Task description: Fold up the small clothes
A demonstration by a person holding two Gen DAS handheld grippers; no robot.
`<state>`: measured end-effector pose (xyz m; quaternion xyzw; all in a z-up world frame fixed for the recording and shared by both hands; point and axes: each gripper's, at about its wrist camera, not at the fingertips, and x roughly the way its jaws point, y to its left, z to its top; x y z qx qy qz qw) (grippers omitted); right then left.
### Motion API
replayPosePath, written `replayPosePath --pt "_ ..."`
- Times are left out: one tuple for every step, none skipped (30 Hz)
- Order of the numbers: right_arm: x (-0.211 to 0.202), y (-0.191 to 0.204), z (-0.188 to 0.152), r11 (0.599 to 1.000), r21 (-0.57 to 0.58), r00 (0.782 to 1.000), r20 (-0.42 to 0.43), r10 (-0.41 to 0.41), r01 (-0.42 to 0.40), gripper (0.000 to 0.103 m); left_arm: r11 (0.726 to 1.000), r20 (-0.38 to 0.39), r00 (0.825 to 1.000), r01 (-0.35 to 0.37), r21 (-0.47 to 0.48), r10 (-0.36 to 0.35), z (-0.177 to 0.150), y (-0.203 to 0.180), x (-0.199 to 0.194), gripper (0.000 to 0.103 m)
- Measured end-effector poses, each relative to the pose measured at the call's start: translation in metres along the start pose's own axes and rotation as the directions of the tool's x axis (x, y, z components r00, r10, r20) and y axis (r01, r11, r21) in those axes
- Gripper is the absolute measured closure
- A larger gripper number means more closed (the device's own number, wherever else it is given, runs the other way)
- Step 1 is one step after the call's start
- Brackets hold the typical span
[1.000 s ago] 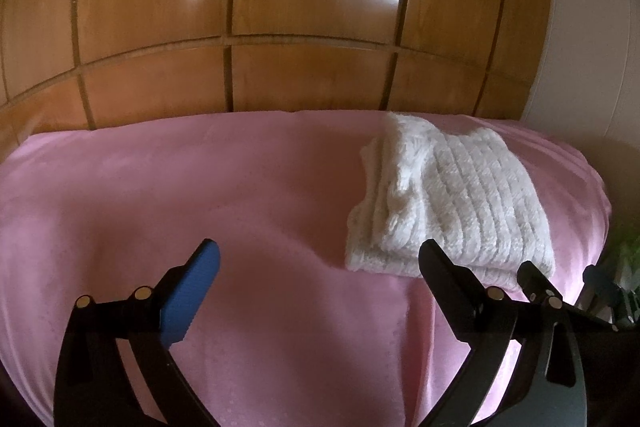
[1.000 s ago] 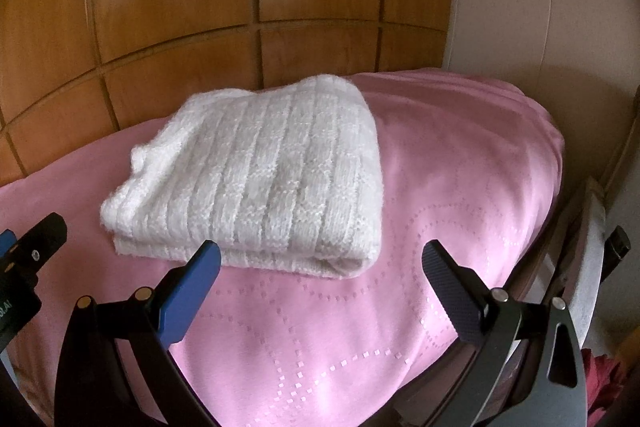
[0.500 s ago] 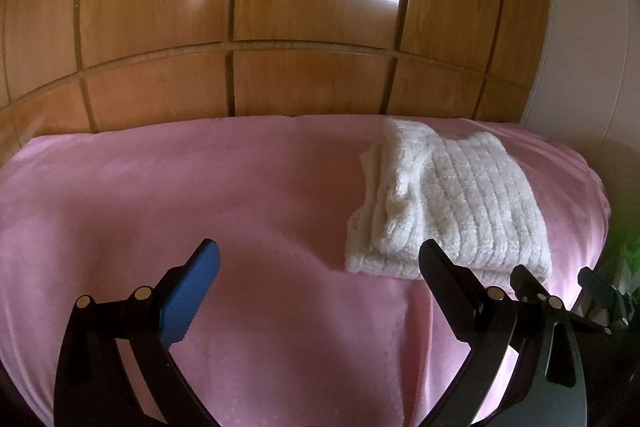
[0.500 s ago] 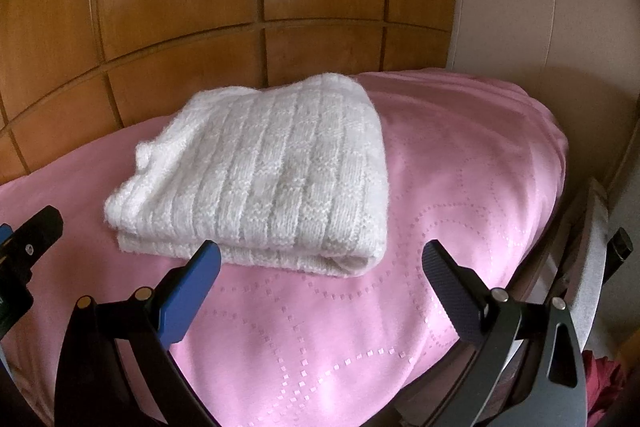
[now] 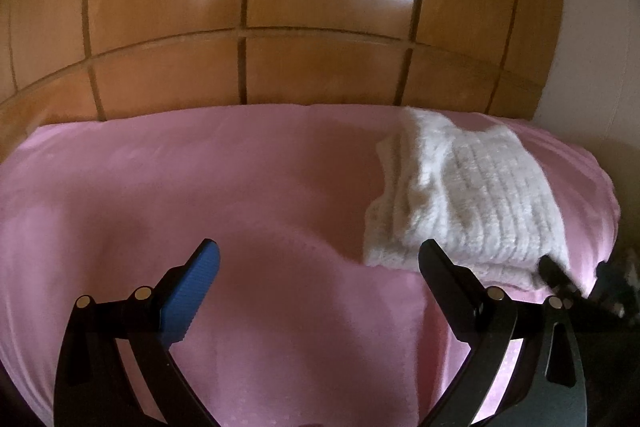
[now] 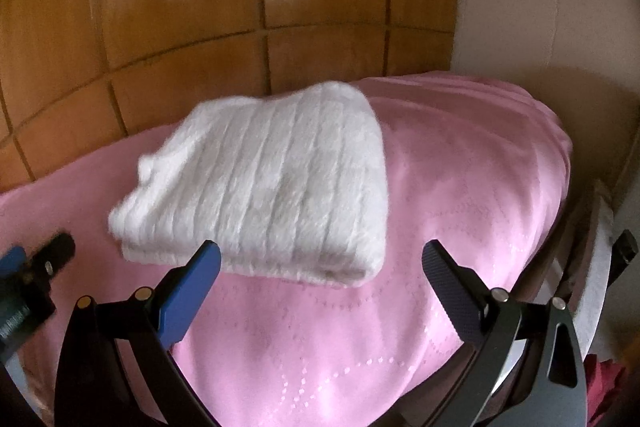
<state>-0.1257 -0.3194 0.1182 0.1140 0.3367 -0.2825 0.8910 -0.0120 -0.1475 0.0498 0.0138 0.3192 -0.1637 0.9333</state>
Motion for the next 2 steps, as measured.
replayPosePath --pt "0.0011 -0.0067 0.0055 1.000 0.018 1.000 0.002 0.004 -0.004 0.002 1.000 -0.003 1.000 -0.001 -0.003 0.001 -0.0004 0.0013 0.0010 0.005" --pt "0.0033 -0.0131 0.0110 0.999 0.032 1.000 0.004 0.001 -0.001 0.002 1.000 -0.007 1.000 -0.004 -0.008 0.003 -0.0010 0.0031 0.0024 0.005"
